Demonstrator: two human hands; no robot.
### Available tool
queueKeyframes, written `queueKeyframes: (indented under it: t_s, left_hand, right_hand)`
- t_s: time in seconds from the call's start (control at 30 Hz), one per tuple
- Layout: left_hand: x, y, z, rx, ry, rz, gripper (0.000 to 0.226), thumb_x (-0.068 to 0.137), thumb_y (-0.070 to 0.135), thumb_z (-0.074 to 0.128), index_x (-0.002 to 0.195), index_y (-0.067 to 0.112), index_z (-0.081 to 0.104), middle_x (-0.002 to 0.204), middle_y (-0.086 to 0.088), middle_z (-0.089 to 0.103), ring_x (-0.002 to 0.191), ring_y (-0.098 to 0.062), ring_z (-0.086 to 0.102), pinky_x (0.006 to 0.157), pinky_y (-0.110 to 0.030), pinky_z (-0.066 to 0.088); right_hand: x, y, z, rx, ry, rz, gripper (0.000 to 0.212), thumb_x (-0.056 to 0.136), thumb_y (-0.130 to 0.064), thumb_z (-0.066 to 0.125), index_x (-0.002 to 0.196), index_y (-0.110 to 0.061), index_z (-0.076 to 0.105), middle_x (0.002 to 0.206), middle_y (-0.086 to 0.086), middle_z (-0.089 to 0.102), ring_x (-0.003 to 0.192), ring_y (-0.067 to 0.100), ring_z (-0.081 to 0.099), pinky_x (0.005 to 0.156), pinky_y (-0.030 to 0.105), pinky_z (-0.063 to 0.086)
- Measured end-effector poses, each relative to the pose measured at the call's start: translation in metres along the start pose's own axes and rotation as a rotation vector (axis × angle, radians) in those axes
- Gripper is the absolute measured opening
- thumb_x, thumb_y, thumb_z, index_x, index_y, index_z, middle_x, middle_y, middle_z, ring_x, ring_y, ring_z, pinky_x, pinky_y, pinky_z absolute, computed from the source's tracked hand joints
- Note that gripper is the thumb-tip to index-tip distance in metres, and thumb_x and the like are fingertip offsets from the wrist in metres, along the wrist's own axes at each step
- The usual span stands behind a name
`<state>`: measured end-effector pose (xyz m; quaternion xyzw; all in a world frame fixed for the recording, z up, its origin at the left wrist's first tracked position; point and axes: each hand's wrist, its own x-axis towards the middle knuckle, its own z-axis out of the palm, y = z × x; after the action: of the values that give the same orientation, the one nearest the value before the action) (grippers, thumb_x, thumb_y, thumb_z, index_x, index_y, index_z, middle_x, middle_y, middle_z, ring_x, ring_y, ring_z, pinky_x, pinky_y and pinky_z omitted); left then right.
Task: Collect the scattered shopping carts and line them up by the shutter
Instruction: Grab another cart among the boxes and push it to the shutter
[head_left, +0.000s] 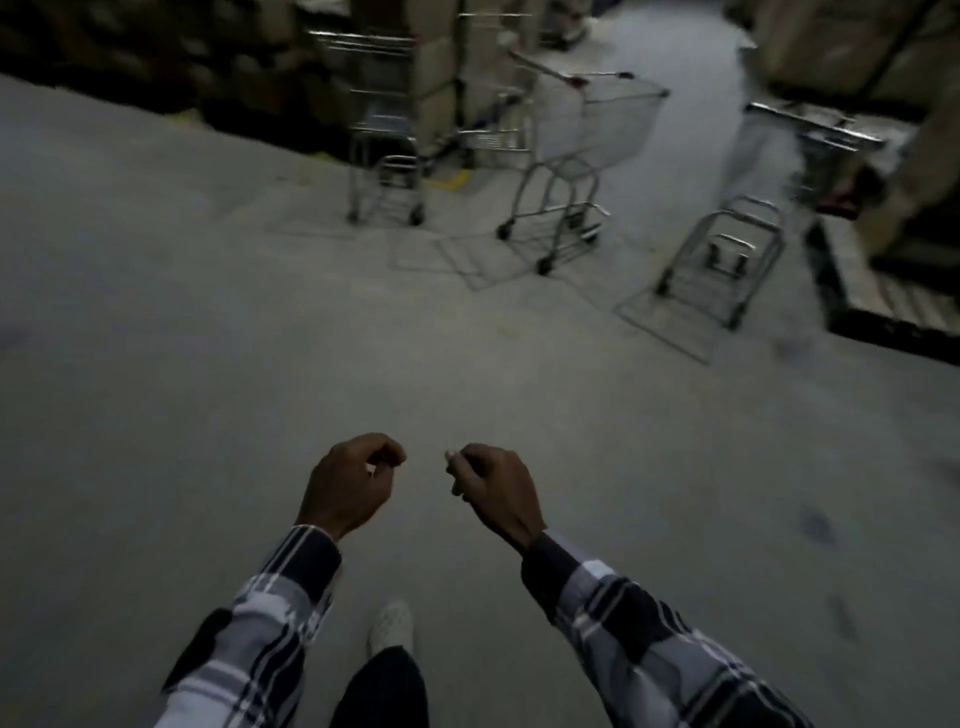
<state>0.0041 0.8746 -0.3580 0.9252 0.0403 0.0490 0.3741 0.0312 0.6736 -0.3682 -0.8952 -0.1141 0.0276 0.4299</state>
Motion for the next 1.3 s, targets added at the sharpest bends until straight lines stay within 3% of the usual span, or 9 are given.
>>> queueKeyframes:
  t_s: [0.17, 0.37, 0.6, 0.87, 1.13, 1.3]
  left_hand:
    - [0.176, 0.022, 0.077, -0.019, -0.207, 0.121, 0.036, 0.081, 0.001, 0.061, 0.083, 0.037, 0.065, 0.085, 0.016, 0.070, 0.079, -0.008, 0.067, 0.074, -0.035, 0.058]
    - [0.370, 0.071, 0.122, 0.010, -0.338, 0.271, 0.011, 0.088, 0.019, 0.066, 0.094, 0.027, 0.071, 0.091, 0.010, 0.073, 0.080, -0.009, 0.068, 0.074, -0.030, 0.056]
    - [0.571, 0.139, 0.144, 0.302, -0.480, 0.502, 0.020, 0.096, 0.030, 0.055, 0.110, 0.027, 0.068, 0.105, 0.006, 0.071, 0.093, -0.015, 0.065, 0.076, -0.030, 0.051]
    - [0.823, 0.182, 0.207, 0.298, -0.383, 0.477, 0.020, 0.097, 0.032, 0.054, 0.111, 0.026, 0.068, 0.103, 0.008, 0.071, 0.091, -0.014, 0.065, 0.074, -0.031, 0.050]
    - [1.031, 0.199, 0.219, 0.206, -0.251, 0.345, 0.017, 0.093, 0.031, 0.059, 0.106, 0.026, 0.070, 0.100, 0.009, 0.072, 0.091, -0.013, 0.067, 0.074, -0.031, 0.051]
    - [1.175, 0.180, 0.227, 0.132, -0.194, 0.306, 0.019, 0.087, 0.035, 0.056, 0.099, 0.029, 0.070, 0.094, 0.009, 0.072, 0.086, -0.017, 0.068, 0.075, -0.037, 0.055]
  right_hand:
    - [0.125, 0.075, -0.064, -0.126, 0.170, 0.097, 0.043, 0.094, -0.049, 0.048, 0.067, -0.019, 0.064, 0.062, -0.008, 0.067, 0.055, 0.008, 0.060, 0.058, 0.036, 0.051]
    - [0.291, 0.130, -0.124, -0.332, 0.255, 0.171, 0.030, 0.093, -0.048, 0.048, 0.091, -0.026, 0.069, 0.067, -0.006, 0.069, 0.061, 0.016, 0.064, 0.057, 0.034, 0.052]
    - [0.467, 0.166, -0.189, -0.386, 0.330, 0.137, 0.017, 0.093, -0.036, 0.056, 0.094, -0.025, 0.068, 0.068, -0.002, 0.069, 0.061, 0.023, 0.063, 0.051, 0.033, 0.047]
    - [0.719, 0.250, -0.261, -0.385, 0.390, 0.056, 0.019, 0.091, -0.036, 0.061, 0.089, -0.021, 0.072, 0.064, -0.002, 0.067, 0.057, 0.022, 0.062, 0.048, 0.028, 0.041]
    - [0.959, 0.262, -0.325, -0.342, 0.363, -0.019, 0.019, 0.089, -0.037, 0.060, 0.083, -0.022, 0.071, 0.064, -0.003, 0.066, 0.059, 0.020, 0.062, 0.053, 0.026, 0.035]
    - [1.114, 0.278, -0.335, -0.401, 0.311, -0.076, 0.022, 0.089, -0.037, 0.061, 0.082, -0.019, 0.072, 0.064, -0.003, 0.067, 0.058, 0.021, 0.061, 0.052, 0.027, 0.042]
